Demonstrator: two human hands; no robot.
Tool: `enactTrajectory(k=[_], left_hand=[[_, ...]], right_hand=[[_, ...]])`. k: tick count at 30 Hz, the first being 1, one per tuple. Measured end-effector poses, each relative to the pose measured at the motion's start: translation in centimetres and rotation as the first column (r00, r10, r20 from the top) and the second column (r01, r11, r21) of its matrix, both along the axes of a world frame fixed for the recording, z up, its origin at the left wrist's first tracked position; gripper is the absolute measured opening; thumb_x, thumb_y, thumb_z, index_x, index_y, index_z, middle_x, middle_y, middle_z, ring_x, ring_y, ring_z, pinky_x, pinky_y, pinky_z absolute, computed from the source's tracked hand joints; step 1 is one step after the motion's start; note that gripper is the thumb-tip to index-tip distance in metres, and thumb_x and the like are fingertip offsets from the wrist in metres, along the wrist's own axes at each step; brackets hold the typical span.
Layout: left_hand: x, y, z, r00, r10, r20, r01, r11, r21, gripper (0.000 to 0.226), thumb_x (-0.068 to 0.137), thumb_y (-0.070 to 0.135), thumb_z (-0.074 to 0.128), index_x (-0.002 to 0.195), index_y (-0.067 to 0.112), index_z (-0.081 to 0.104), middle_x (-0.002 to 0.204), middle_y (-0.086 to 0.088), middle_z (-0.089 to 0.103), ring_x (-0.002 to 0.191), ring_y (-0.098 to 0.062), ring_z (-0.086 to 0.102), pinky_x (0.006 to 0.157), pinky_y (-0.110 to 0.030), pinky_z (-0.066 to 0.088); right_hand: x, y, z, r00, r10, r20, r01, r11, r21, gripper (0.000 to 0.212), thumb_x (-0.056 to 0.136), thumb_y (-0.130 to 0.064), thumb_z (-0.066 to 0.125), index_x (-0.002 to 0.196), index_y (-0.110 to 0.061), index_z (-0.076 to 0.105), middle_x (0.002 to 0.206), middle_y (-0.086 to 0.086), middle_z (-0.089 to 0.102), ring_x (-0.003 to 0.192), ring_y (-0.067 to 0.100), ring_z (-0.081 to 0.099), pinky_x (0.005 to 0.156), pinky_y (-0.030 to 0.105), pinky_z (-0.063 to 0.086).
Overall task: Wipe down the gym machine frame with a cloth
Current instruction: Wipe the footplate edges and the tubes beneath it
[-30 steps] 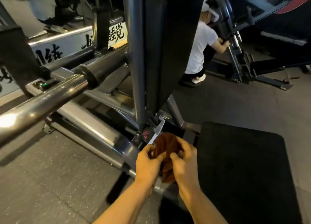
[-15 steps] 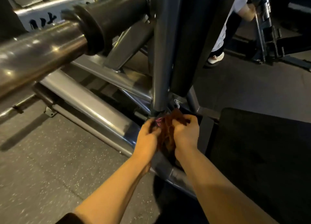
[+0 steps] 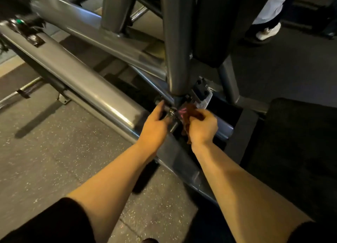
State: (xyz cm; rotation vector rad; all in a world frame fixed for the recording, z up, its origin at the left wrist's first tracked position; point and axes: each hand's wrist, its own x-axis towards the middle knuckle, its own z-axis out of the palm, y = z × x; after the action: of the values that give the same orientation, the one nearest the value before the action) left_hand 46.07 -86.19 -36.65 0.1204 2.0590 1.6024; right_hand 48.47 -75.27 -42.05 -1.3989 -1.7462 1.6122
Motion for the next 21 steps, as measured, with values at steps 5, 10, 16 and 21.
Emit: enactTrajectory(k=[5,10,16,21], left_hand=[[4.0,-3.1,-6.8,0.999,-0.045,-0.026,0.027,0.881,-0.472,0.054,0.099,0.011,0.048,0.150,0.021,0.032,0.150,-0.004,0.042,0.136,-0.025,0.042,0.107,-0.029,0.033],[5.6,-3.1,-12.4,0.895,-0.390,-0.216,0.132,0.694,-0.707,0.065,0.094,0.008,0.054,0.152,0.015,0.025,0.161,-0.001,0.017,0.149,-0.016,0.012,0.113,-0.016,0.007],[4.5,-2.9,-18.8,0.626,-0.665,-0.406,0.073,0.569,-0.819,0.075,0.086,0.015,0.064,0.150,0.008,0.027,0.158,-0.012,0.022,0.147,-0.019,0.007,0.120,-0.032,0.005],[4.9,-2.5,-22.1,0.463,-0.802,-0.376,0.072,0.457,-0.886,0.064,0.079,0.020,0.047,0.141,0.001,0.045,0.150,-0.018,0.039,0.144,-0.030,0.025,0.116,-0.049,0.012]], right_hand=[[6.8,0.1,-7.7,0.989,-0.009,0.146,0.030,0.990,-0.137,0.026,0.088,-0.002,0.059,0.107,-0.014,0.072,0.102,0.013,0.070,0.097,0.031,0.066,0.089,0.047,0.055],[7.9,-2.6,-13.2,0.982,0.171,0.083,-0.155,0.973,-0.174,0.027,0.090,-0.008,0.059,0.111,-0.022,0.069,0.116,0.008,0.063,0.099,0.024,0.063,0.082,0.020,0.053],[3.7,-5.1,-17.6,0.845,0.529,-0.076,-0.514,0.844,0.155,0.048,0.096,-0.003,0.052,0.141,-0.020,0.049,0.158,-0.002,0.022,0.145,0.016,0.025,0.117,0.026,0.025],[7.4,-5.2,-24.6,0.855,0.516,0.052,-0.512,0.824,0.244,0.058,0.095,-0.002,0.053,0.148,-0.021,0.039,0.162,-0.003,0.005,0.149,0.019,0.015,0.120,0.036,0.022]])
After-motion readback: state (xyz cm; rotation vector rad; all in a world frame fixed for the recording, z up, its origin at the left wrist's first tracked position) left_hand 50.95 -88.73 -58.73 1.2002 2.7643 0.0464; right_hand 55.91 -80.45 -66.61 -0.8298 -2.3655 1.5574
